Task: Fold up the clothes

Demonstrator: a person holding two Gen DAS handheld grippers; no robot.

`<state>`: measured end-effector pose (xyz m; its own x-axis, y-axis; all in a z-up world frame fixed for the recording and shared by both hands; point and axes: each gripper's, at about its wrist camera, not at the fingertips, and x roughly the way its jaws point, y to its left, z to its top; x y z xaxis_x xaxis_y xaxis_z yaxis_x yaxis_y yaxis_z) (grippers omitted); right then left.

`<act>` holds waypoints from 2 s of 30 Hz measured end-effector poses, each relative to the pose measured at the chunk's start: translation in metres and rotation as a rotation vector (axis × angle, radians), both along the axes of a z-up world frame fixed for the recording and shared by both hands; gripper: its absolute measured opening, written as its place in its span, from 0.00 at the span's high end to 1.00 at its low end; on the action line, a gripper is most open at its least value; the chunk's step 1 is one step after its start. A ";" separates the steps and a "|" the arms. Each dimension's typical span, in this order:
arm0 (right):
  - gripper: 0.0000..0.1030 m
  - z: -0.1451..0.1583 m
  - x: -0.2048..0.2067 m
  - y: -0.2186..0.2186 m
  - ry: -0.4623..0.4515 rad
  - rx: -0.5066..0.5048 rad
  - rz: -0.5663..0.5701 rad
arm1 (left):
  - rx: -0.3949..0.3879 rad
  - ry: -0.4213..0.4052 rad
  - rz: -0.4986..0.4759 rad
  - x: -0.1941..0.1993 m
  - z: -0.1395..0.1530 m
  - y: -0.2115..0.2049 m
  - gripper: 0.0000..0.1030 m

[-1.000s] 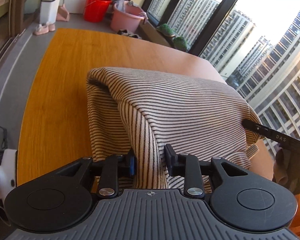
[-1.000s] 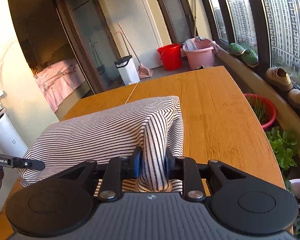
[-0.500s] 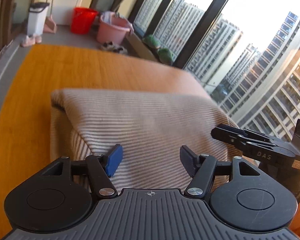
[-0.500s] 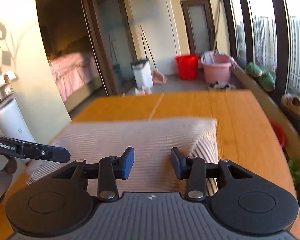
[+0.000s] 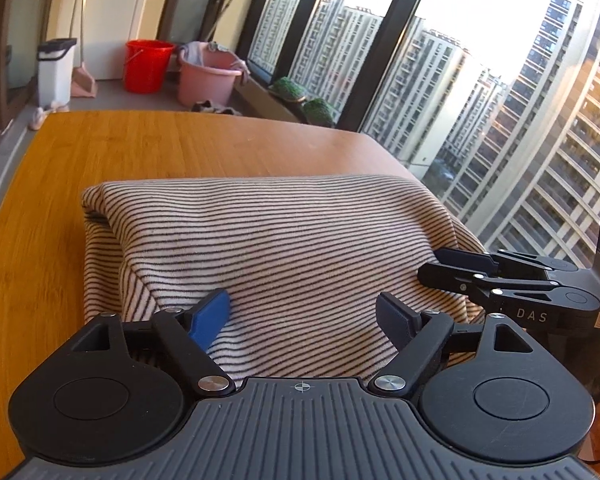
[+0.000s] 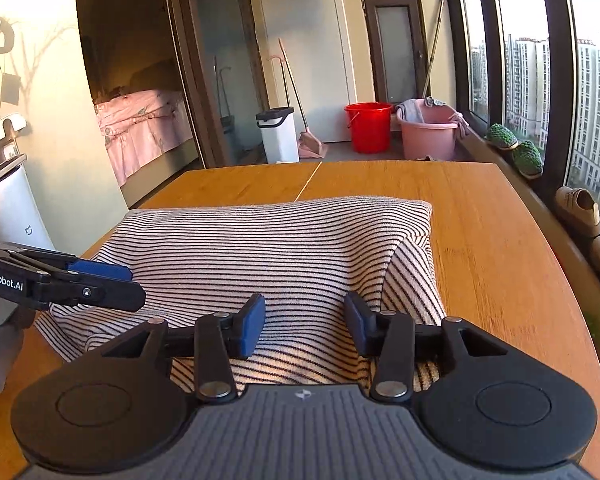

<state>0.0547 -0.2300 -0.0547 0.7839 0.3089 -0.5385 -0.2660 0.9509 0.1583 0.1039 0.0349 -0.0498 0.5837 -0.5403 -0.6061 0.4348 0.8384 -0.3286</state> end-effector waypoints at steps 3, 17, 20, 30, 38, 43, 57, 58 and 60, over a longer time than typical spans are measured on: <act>0.56 0.001 -0.002 0.003 -0.003 -0.009 -0.006 | -0.015 -0.006 0.035 -0.001 0.003 0.004 0.19; 0.37 0.007 0.018 -0.029 0.020 -0.045 -0.146 | -0.005 0.014 0.236 0.002 -0.001 0.039 0.25; 0.36 -0.001 0.019 -0.031 0.031 0.004 -0.149 | -0.003 0.019 0.210 0.003 -0.004 0.038 0.30; 0.76 0.005 0.010 -0.019 -0.043 -0.057 -0.093 | 0.048 -0.047 0.205 -0.009 -0.002 0.030 0.66; 0.85 0.036 0.036 -0.019 -0.128 -0.058 -0.065 | 0.065 -0.119 0.223 0.015 0.016 0.031 0.75; 0.83 0.007 0.045 -0.028 -0.032 -0.057 -0.101 | 0.102 -0.066 0.196 0.000 -0.001 0.032 0.75; 0.72 0.036 0.016 -0.037 -0.135 -0.047 -0.111 | 0.127 -0.129 0.220 -0.005 0.026 0.034 0.65; 0.71 0.039 0.016 -0.037 -0.139 -0.040 -0.105 | 0.128 -0.135 0.222 -0.006 0.028 0.034 0.64; 0.68 0.041 0.014 -0.034 -0.147 -0.029 -0.087 | 0.130 -0.149 0.222 -0.006 0.031 0.032 0.60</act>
<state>0.0682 -0.2637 -0.0135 0.8781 0.2223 -0.4236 -0.2007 0.9750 0.0956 0.0976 0.0669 -0.0193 0.7668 -0.3134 -0.5602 0.2721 0.9491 -0.1586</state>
